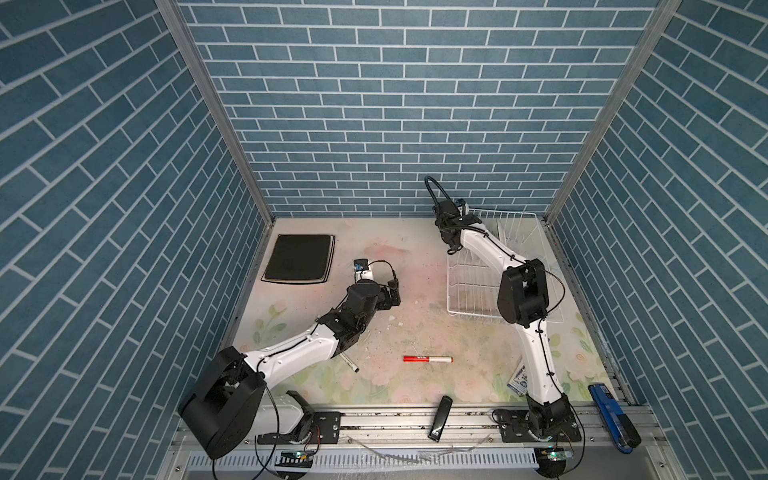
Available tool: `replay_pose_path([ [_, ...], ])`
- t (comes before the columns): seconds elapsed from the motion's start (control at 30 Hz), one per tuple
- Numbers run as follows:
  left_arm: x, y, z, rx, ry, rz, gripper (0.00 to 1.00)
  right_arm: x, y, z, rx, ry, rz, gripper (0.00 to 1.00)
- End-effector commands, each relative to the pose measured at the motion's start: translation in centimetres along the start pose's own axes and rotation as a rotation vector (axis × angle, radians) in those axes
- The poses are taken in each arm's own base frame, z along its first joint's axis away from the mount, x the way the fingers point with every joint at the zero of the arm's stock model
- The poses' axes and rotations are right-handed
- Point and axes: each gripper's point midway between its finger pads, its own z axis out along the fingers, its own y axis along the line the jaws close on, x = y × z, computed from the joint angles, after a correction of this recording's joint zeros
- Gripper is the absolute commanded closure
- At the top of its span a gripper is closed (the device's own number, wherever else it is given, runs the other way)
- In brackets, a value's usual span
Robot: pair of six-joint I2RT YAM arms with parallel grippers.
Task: Unload the plates from the dish rack
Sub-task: 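Close the right gripper on the rim of the nearest white plate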
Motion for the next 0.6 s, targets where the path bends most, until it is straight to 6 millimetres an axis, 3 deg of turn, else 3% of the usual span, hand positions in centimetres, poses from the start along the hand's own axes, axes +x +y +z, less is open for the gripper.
replay_pose_path([
  [0.0, 0.2, 0.3, -0.5, -0.010, 0.000, 0.002, 0.00, -1.8, -3.0, -2.4, 0.053, -0.055, 0.025, 1.00],
  [0.57, 0.2, 0.6, -0.9, -0.014, -0.005, 0.000, 0.00, -2.6, -4.1, -4.2, 0.063, -0.099, 0.024, 1.00],
])
